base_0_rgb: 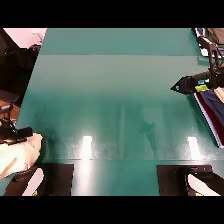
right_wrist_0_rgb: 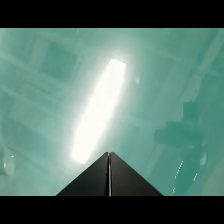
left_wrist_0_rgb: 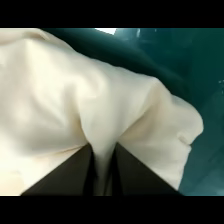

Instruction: Fold the shirts.

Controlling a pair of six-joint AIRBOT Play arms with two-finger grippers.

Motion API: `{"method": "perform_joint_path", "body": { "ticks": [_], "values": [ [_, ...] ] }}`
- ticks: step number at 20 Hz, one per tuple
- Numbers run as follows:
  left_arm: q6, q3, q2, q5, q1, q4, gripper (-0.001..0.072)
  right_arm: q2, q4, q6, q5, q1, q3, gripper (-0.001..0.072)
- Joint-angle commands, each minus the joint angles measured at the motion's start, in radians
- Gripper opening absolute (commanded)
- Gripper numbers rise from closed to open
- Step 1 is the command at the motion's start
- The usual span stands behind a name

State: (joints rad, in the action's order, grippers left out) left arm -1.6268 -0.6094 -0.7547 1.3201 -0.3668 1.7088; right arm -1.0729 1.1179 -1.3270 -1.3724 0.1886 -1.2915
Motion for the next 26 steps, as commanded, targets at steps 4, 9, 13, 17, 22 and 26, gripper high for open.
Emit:
{"method": "perform_joint_path", "body": {
  "ticks": [4,9,13,17,22,26],
  "values": [
    [0.056,-0.564,0.003,0.146,0.204,-0.181,0.0029,0.000,0.000,0.000,0.069,0.000,-0.188,0.0019],
    [0.056,-0.935,-0.045,0.089,0.537,-0.333,0.0029,0.000,0.000,0.000,0.151,0.000,-0.332,0.0018],
    [0.076,-0.998,-0.178,0.045,0.730,-0.386,0.0029,0.000,0.001,0.000,0.186,0.000,-0.386,0.0018],
    [0.154,-0.998,-0.420,0.046,0.894,-0.453,0.0032,0.000,0.001,0.000,0.177,0.000,-0.387,0.0018],
    [0.210,-0.998,-0.676,0.016,0.965,-0.580,0.0630,0.000,0.002,0.000,0.171,0.000,-0.387,0.0018],
    [0.225,-0.998,-0.702,0.013,0.872,-0.494,0.0622,0.000,0.003,0.000,0.165,0.000,-0.387,0.0018]
  ]
}}
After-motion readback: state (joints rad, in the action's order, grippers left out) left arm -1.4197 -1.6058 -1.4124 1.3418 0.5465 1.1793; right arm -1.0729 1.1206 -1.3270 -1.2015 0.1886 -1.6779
